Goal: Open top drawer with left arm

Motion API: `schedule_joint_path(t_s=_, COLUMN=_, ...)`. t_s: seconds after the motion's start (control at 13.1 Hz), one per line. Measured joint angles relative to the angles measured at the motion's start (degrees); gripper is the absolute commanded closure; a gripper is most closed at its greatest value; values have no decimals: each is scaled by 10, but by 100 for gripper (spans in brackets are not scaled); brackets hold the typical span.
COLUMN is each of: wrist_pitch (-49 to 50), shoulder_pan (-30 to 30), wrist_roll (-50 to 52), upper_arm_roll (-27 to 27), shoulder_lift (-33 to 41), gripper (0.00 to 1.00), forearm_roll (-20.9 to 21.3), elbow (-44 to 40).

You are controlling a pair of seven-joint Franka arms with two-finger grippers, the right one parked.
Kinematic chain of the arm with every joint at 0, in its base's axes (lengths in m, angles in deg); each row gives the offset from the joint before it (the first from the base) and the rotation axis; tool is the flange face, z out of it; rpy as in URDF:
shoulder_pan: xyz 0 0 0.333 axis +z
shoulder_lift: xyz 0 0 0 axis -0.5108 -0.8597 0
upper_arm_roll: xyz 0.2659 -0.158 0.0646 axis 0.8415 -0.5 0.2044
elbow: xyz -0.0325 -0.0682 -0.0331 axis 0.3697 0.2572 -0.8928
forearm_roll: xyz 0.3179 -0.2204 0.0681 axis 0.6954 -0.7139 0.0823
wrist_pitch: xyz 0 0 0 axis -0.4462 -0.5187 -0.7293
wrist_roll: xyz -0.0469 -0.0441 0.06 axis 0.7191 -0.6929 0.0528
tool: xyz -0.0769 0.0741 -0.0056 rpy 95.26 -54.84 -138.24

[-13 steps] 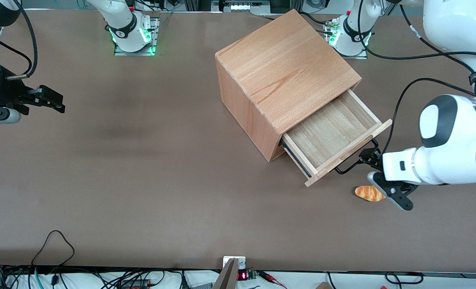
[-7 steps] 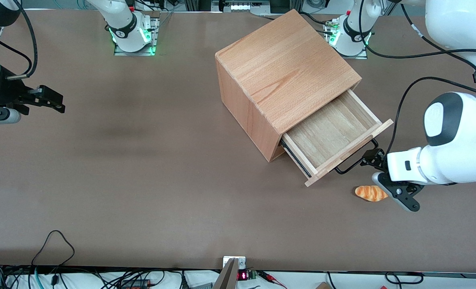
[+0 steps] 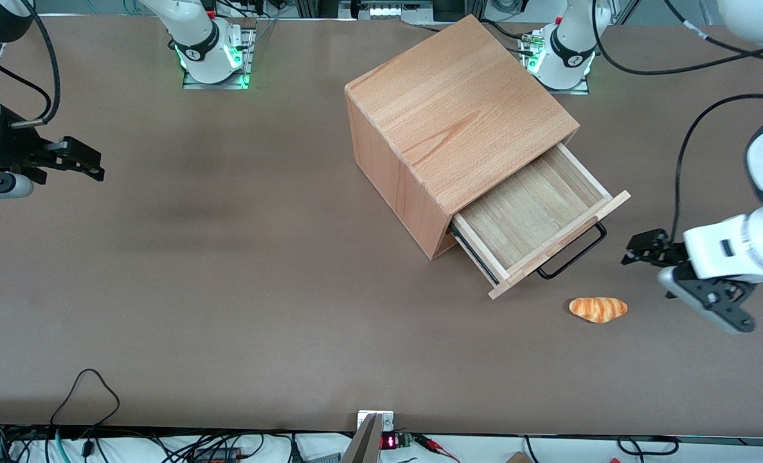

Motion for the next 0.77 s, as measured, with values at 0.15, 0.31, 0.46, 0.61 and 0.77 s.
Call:
schedule_joint_path(t_s=0.15, wrist_pitch=15, shoulder_pan=12, wrist_roll=2, upper_arm_roll=4, shoulder_lift=15, gripper=0, forearm_roll=9, elbow=0)
schedule_joint_path(t_s=0.31, wrist_pitch=31, shoulder_pan=27, wrist_roll=4, upper_arm_roll=5, shoulder_lift=27, gripper=0, forearm_roll=16, elbow=0)
schedule_joint_path(t_s=0.46, wrist_pitch=51, shoulder_pan=33, wrist_roll=35, upper_arm_roll=7, shoulder_lift=38, gripper=0, forearm_roll=44, elbow=0)
schedule_joint_path(t_s=0.61, wrist_pitch=67, shoulder_pan=33, wrist_roll=70, upper_arm_roll=7, shoulder_lift=53, gripper=0, forearm_roll=63, elbow=0)
schedule_joint_path(t_s=0.77, wrist_pitch=89, shoulder_pan=33, wrist_roll=94, upper_arm_roll=9, shoulder_lift=72, gripper=0, forearm_roll=69, elbow=1)
